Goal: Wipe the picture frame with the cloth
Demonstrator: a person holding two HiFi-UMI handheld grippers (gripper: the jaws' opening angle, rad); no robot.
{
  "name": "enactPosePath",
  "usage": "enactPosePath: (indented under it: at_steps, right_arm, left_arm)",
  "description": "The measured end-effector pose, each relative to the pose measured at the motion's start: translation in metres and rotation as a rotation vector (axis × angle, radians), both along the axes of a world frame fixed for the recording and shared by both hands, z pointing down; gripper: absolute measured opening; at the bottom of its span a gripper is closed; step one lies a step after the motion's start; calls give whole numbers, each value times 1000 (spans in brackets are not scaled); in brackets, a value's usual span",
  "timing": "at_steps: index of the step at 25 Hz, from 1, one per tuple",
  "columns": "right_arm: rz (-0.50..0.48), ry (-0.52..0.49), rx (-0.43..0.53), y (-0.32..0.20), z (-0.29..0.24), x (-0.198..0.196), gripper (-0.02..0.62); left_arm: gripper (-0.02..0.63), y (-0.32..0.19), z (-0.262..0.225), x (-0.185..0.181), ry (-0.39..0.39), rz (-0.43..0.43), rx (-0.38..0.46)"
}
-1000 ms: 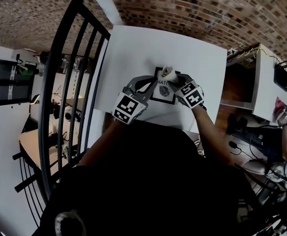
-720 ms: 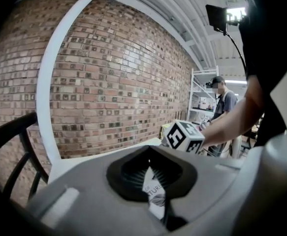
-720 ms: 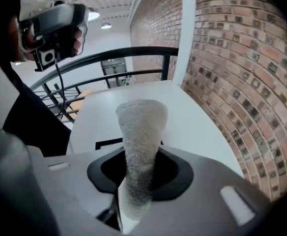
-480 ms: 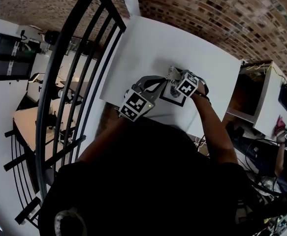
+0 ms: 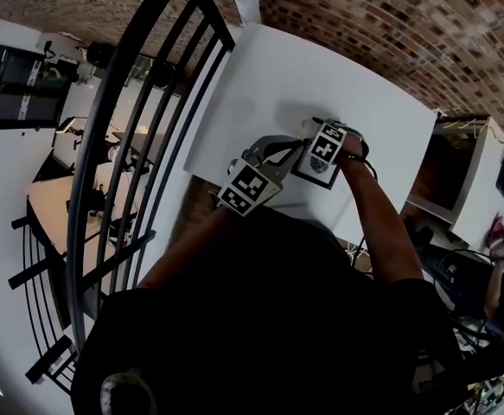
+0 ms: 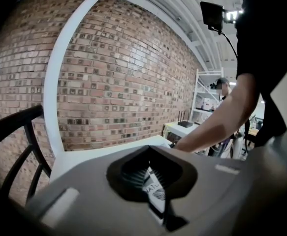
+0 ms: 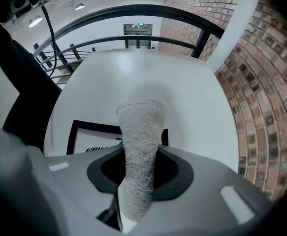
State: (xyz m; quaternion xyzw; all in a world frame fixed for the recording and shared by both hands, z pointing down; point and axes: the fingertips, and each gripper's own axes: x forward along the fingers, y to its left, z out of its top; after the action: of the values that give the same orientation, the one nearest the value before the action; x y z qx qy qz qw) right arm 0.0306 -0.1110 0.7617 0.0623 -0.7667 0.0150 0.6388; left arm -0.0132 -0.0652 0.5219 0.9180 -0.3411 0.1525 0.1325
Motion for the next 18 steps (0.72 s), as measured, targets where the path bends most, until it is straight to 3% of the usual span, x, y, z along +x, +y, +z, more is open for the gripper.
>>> enactPosePath:
  at_steps: [10,18]
  right_arm:
    - [54,63,5,5,4,48,112]
    - [156,93,5,14,4,100,112]
  left_arm:
    - [2,-2,5,18,-3,69,-10]
    - [2,10,7,39,2,127,-5]
